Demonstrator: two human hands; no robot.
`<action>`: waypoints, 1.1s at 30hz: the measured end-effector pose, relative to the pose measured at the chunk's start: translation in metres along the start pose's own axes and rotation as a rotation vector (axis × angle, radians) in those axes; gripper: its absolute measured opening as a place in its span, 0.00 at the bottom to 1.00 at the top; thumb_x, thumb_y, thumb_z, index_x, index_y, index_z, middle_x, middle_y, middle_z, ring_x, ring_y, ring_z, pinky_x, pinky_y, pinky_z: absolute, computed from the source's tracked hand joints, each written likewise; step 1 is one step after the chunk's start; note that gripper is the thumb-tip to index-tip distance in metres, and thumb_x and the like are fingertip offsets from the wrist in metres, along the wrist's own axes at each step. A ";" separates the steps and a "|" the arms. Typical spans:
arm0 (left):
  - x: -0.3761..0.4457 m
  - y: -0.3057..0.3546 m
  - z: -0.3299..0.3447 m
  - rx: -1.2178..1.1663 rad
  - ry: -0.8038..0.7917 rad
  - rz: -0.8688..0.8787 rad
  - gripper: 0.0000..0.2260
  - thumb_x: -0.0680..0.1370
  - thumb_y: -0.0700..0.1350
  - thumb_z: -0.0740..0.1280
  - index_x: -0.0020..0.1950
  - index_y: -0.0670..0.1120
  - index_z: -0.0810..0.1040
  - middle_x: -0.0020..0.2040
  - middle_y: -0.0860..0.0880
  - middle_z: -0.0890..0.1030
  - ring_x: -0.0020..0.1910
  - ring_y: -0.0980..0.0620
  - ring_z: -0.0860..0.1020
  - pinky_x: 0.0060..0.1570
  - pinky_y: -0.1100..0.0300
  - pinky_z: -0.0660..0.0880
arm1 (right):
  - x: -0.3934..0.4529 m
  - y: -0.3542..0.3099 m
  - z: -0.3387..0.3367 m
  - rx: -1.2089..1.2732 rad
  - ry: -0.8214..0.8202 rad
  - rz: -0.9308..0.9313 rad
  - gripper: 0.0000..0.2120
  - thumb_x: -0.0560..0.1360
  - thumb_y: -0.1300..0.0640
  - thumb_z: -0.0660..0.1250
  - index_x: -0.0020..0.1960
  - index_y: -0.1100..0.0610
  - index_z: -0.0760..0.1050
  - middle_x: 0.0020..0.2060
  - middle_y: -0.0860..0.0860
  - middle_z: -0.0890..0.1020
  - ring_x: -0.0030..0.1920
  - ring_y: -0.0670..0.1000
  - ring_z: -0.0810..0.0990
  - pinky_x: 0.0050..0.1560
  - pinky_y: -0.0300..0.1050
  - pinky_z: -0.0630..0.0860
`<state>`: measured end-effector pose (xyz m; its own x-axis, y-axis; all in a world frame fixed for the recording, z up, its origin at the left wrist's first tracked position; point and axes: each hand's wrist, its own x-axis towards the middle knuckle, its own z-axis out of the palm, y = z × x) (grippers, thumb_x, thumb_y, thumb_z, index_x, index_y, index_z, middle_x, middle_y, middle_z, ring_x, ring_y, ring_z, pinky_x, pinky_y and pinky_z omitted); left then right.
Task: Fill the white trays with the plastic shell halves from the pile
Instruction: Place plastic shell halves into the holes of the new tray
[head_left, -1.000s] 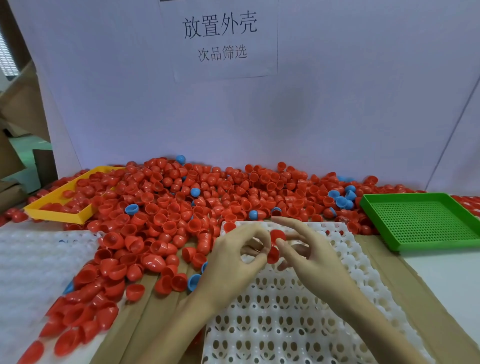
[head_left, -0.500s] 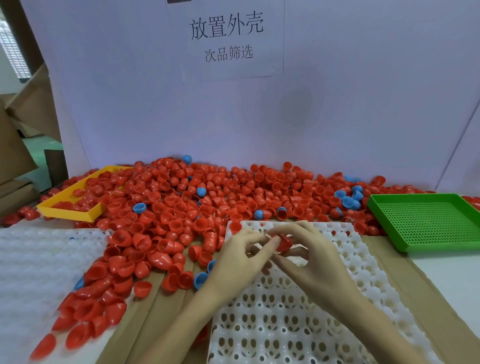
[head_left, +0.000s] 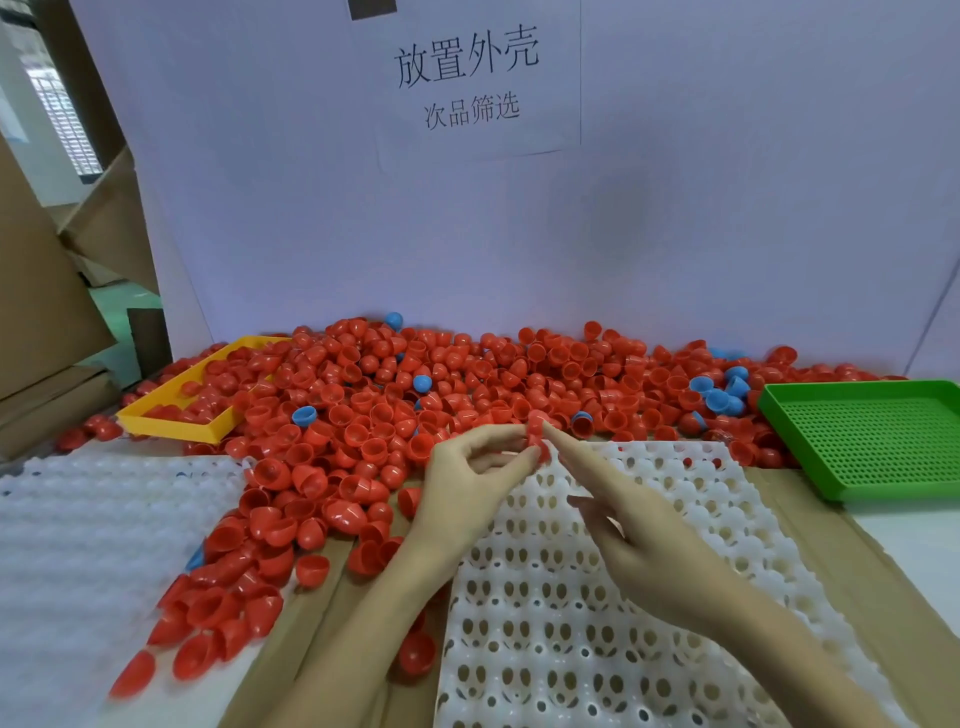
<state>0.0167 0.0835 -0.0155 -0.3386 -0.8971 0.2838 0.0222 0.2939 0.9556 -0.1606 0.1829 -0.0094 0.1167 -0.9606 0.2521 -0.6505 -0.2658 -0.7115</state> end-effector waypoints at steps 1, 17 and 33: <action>0.003 -0.004 -0.003 0.154 0.092 0.057 0.12 0.76 0.46 0.79 0.59 0.50 0.85 0.52 0.53 0.87 0.51 0.59 0.86 0.52 0.67 0.81 | 0.000 0.001 0.000 -0.002 0.005 0.020 0.36 0.86 0.65 0.56 0.82 0.32 0.51 0.75 0.51 0.75 0.70 0.65 0.74 0.70 0.60 0.74; 0.021 -0.035 -0.015 1.019 0.019 0.415 0.10 0.82 0.53 0.70 0.59 0.50 0.85 0.55 0.56 0.80 0.57 0.57 0.74 0.62 0.59 0.73 | 0.003 0.001 -0.001 0.060 0.290 0.008 0.24 0.85 0.66 0.59 0.74 0.45 0.74 0.67 0.36 0.79 0.66 0.34 0.77 0.61 0.41 0.81; 0.023 -0.041 -0.019 0.934 -0.058 0.442 0.13 0.82 0.53 0.70 0.63 0.50 0.84 0.59 0.57 0.83 0.61 0.59 0.77 0.63 0.64 0.73 | 0.047 0.024 -0.035 -0.455 0.136 0.262 0.20 0.84 0.65 0.60 0.73 0.54 0.73 0.69 0.49 0.78 0.69 0.50 0.76 0.70 0.46 0.75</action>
<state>0.0255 0.0451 -0.0464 -0.5229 -0.6369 0.5665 -0.5750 0.7542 0.3171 -0.1968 0.1340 0.0080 -0.1713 -0.9629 0.2086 -0.9077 0.0720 -0.4133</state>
